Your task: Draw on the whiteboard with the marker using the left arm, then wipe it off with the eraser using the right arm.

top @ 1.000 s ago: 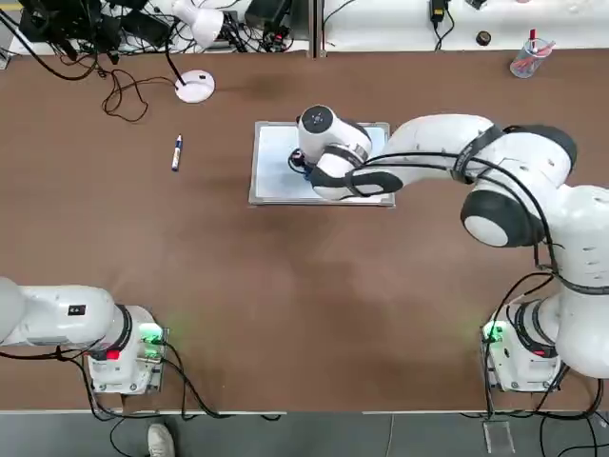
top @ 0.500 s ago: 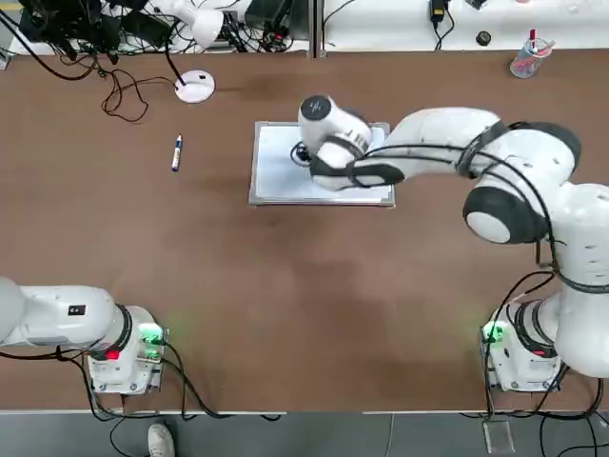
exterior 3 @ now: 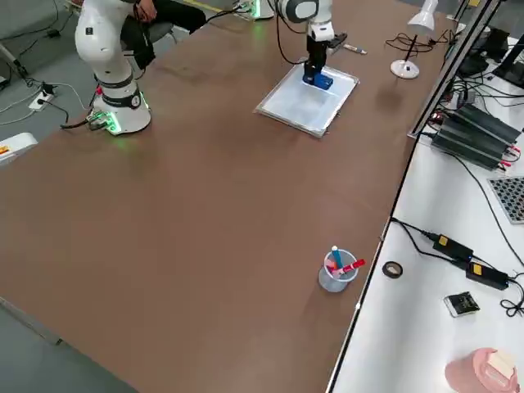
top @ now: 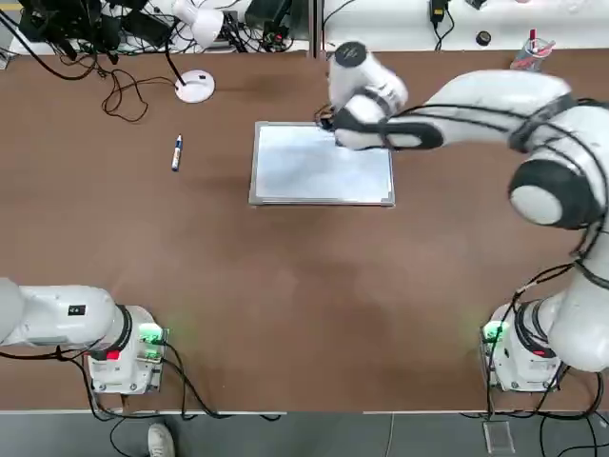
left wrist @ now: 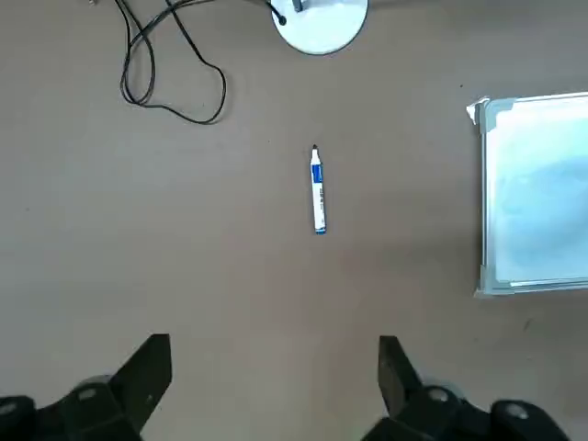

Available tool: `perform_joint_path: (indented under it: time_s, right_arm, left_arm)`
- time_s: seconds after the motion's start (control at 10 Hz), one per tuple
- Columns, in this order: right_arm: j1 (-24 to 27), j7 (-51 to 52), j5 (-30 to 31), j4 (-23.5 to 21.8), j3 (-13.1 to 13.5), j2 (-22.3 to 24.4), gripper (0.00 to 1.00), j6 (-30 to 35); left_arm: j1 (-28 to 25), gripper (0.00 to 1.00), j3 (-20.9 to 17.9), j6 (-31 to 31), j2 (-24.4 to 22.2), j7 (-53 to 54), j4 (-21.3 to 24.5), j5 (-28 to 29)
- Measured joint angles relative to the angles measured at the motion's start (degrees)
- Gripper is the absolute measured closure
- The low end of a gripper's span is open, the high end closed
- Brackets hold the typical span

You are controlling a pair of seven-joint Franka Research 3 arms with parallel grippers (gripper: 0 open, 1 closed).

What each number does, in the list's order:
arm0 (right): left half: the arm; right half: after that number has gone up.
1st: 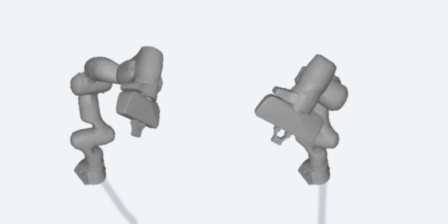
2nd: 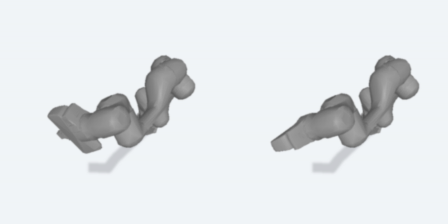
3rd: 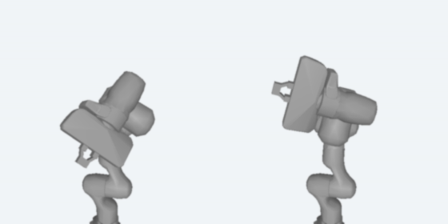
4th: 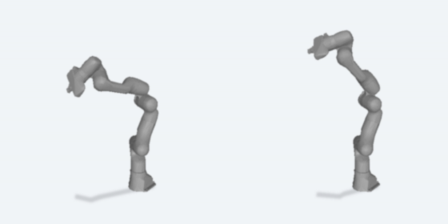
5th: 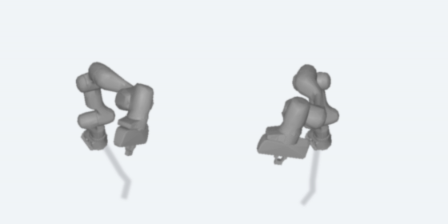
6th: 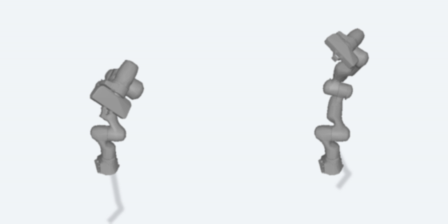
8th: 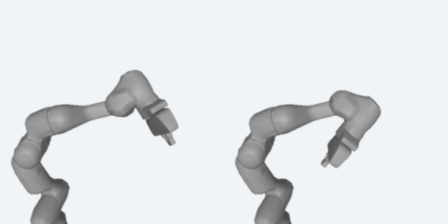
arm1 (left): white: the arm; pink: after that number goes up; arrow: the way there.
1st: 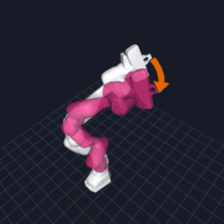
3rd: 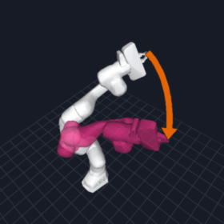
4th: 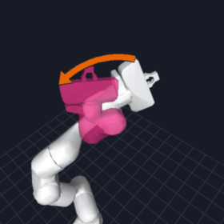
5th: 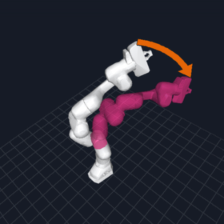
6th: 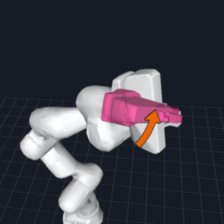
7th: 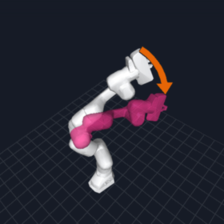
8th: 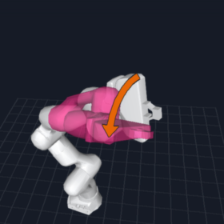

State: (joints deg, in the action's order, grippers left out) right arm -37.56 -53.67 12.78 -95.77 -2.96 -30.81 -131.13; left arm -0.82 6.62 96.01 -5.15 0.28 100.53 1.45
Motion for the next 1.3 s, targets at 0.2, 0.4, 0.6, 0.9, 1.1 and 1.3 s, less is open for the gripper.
perform_joint_path:
  time_s: [0.2, 0.4, 0.6, 0.9, 1.1, 1.3]
  right_arm:
    - [0.6, 1.8, 1.13, -3.79, -0.11, 1.51, 0.44, -0.6]
    - [0.58, 1.86, 3.58, -5.75, -0.21, 1.15, 0.44, -1.75]
    - [0.58, 1.74, 4.34, -6.4, -0.23, -0.28, 0.44, -3.57]
    - [0.45, 1.23, 4.53, -6.46, -0.39, -3.32, 0.44, -5.65]
    - [0.38, 0.34, 5.21, -6.29, -0.43, -4.73, 0.44, -6.24]
    - [0.35, -0.39, 5.8, -5.64, -0.46, -5.74, 0.44, -6.39]
  left_arm:
    - [0.0, 0.0, 0.0, 0.0, 0.0, 0.0, 0.0, 0.0]
    - [0.0, 0.0, 0.0, 0.01, 0.0, 0.0, 0.0, 0.0]
    - [0.0, 0.0, 0.0, 0.01, 0.0, 0.0, 0.0, 0.0]
    - [0.0, 0.0, 0.0, 0.01, 0.0, 0.0, 0.01, 0.0]
    - [0.0, 0.0, 0.0, 0.0, 0.01, 0.0, 0.03, 0.0]
    - [0.0, 0.0, 0.0, 0.01, 0.1, 0.0, 0.04, 0.0]
